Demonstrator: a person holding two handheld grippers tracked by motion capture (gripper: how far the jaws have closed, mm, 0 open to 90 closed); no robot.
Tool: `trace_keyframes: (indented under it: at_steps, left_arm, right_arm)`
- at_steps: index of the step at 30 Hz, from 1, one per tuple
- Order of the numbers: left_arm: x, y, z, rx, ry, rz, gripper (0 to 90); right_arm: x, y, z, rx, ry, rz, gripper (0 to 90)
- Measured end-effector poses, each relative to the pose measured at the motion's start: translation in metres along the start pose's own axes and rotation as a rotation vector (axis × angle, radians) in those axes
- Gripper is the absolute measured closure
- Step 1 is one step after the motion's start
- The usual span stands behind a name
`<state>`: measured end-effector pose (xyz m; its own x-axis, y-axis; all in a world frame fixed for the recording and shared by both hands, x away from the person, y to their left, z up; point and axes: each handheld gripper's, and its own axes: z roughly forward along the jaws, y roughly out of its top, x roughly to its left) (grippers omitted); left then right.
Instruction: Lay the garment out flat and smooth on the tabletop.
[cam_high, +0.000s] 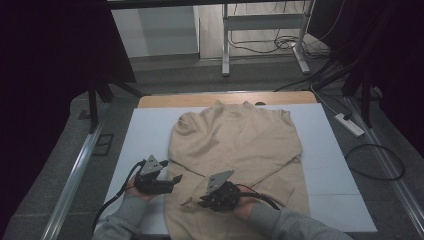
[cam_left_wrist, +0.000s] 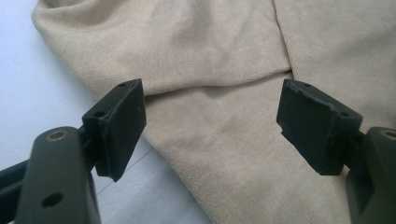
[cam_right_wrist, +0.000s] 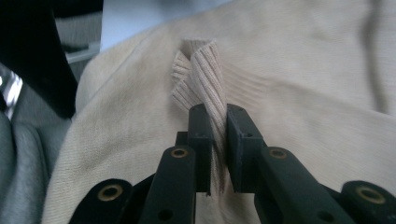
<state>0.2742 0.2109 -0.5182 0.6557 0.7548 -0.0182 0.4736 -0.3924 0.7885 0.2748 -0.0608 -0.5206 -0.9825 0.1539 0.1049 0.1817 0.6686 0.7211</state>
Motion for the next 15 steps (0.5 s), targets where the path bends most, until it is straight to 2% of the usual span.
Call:
trace_keyframes:
  at_steps: [4, 8, 12, 15]
  left_arm:
    - [0.001, -0.001, 0.000, -0.003, -0.006, -0.007, 24.1]
    - [0.002, 0.000, 0.001, -0.005, -0.006, -0.007, 24.2]
    - [0.002, 0.000, 0.001, -0.005, -0.004, -0.010, 24.2]
    - [0.002, 0.000, 0.002, -0.007, -0.005, -0.012, 24.2]
  right_arm:
    - [-0.013, -0.011, -0.033, -0.087, -0.065, 0.070, 79.7]
    - [-0.025, -0.031, -0.058, -0.159, -0.058, 0.186, 78.2]
    - [-0.025, -0.036, -0.069, -0.186, -0.090, 0.208, 80.3]
    - [-0.031, -0.041, -0.083, -0.214, -0.140, 0.242, 81.1]
